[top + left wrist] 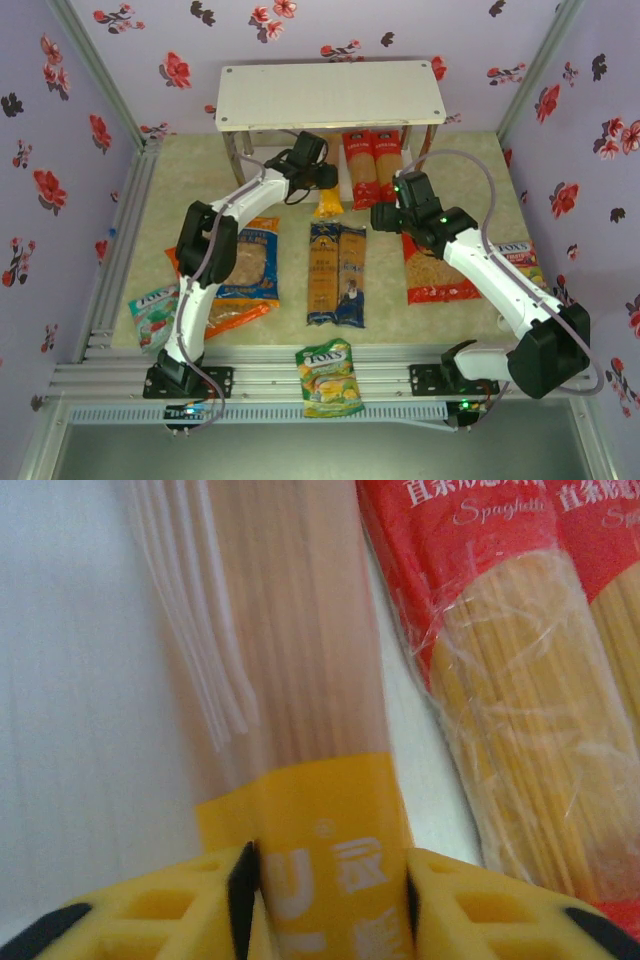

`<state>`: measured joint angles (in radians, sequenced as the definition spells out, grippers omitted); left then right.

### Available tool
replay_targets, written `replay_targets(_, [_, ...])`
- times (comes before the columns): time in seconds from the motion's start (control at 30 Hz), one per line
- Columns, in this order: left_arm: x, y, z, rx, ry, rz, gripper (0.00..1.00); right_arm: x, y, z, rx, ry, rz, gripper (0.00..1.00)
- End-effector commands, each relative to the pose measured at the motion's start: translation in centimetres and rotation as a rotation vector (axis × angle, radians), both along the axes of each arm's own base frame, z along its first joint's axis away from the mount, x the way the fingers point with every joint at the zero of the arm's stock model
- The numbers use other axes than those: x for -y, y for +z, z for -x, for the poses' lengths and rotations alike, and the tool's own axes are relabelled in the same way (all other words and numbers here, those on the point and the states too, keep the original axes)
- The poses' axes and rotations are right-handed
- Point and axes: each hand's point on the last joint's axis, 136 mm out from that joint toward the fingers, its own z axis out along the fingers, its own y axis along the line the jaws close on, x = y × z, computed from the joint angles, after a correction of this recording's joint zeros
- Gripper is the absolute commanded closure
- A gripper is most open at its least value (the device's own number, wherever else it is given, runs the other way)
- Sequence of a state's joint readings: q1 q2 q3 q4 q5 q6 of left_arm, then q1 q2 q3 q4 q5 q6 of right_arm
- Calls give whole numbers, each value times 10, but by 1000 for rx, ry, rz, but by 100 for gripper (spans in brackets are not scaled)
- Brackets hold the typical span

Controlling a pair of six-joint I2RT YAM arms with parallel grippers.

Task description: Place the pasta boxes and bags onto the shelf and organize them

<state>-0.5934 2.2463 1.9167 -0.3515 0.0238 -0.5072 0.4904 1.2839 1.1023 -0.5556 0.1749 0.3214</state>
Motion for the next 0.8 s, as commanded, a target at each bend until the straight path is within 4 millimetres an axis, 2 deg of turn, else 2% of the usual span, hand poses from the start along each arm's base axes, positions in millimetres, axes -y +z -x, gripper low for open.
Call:
replay_targets(0.0, [15, 40, -17, 106, -6, 98, 53, 2, -1, 1, 4, 6, -5, 22])
replay_targets(0.17, [23, 42, -16, 116, -30, 151, 47, 3, -1, 1, 2, 4, -6, 22])
replay_targets(0.23, [27, 44, -14, 120, -43, 180, 35, 3, -1, 2, 3, 4, -8, 22])
replay_targets(0.4, [29, 60, -3, 181, -63, 218, 34, 5, 0, 3, 6, 1, -10, 22])
replay_targets(0.5, [24, 72, 6, 229, -72, 202, 38, 5, 1, 4, 9, 1, -13, 22])
replay_targets(0.67, [16, 87, 31, 298, -84, 123, 37, 6, 3, 6, 12, 1, -17, 21])
replay_targets(0.77, [10, 102, 62, 375, -82, 41, 33, 7, 4, 7, 14, -1, -17, 21])
